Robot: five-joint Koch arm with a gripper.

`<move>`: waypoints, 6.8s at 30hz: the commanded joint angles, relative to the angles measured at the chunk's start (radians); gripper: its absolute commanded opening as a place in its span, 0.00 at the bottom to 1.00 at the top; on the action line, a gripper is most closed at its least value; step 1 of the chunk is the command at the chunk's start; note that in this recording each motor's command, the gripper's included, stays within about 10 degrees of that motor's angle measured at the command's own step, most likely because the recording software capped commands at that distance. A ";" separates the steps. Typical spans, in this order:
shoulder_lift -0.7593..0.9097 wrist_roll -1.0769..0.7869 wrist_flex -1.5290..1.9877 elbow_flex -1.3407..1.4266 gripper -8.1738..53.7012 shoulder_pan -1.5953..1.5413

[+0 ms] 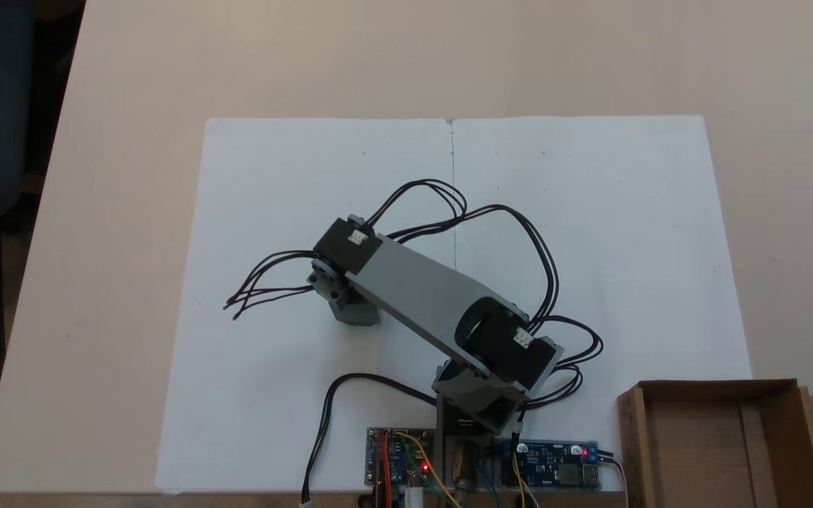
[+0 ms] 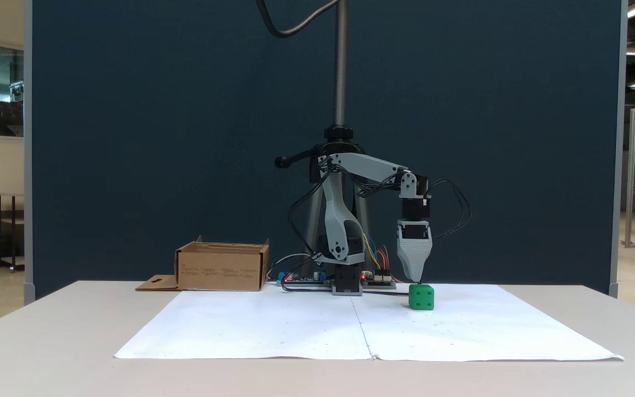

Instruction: Grasp a green dice and put it in the bin.

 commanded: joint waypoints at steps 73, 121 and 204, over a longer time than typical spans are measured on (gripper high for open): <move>-0.101 0.107 -0.387 0.222 0.72 -0.057; 0.146 -0.106 -0.502 0.221 0.33 0.436; 0.041 -0.907 -0.626 -0.350 0.73 2.098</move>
